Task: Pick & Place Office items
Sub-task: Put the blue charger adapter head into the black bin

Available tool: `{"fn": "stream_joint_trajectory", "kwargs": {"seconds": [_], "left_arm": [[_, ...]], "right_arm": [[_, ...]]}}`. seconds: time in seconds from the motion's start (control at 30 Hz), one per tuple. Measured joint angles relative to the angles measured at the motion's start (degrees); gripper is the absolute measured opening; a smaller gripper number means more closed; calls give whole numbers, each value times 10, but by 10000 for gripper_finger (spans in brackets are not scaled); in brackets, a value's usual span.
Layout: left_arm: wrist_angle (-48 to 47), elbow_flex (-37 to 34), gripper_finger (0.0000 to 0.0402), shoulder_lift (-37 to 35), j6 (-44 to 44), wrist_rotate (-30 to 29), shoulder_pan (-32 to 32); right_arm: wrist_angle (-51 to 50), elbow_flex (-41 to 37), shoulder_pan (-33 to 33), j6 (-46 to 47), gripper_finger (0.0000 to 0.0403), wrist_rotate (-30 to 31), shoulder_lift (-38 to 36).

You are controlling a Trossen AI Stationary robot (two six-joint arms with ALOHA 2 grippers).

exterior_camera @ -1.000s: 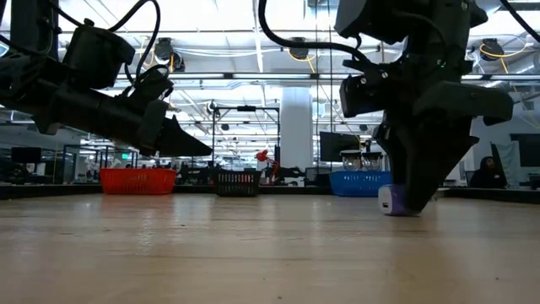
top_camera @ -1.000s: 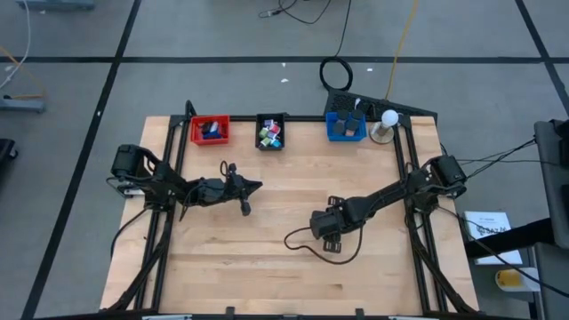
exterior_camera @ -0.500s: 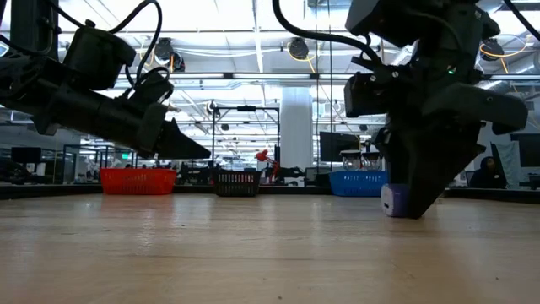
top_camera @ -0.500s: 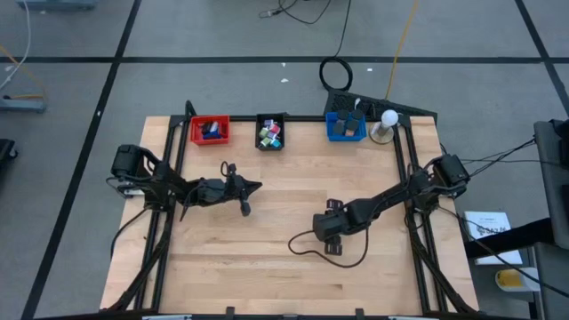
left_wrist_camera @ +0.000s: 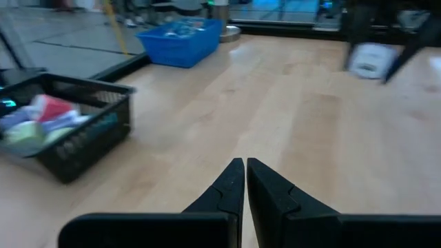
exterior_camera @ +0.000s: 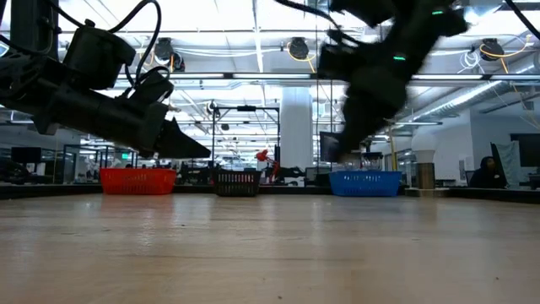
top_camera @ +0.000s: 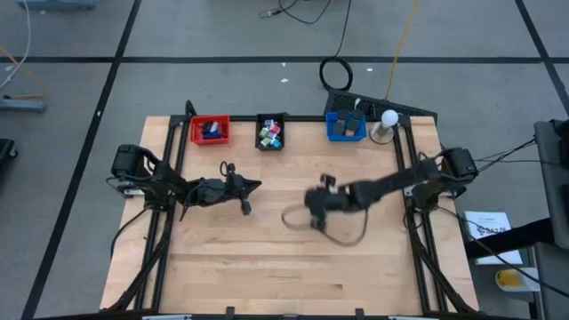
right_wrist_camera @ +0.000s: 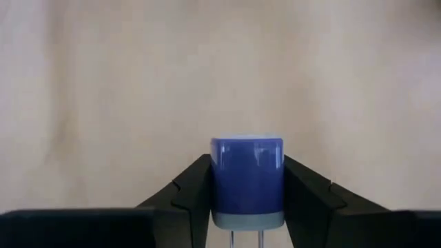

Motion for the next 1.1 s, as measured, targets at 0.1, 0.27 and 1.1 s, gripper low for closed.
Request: {"fn": "stream_joint_trajectory", "kwargs": {"seconds": [0.1,0.27,1.1], "left_arm": [[0,0,26,0,0,-26,1],[-1,0,26,0,0,-30,1],[0,0,26,0,2,-30,0]], "right_arm": [[88,-1,-80,-51,127,-12,14],[173,67,-185,-116,127,-48,70],[205,283,-315,-108,160,-81,265]]}}
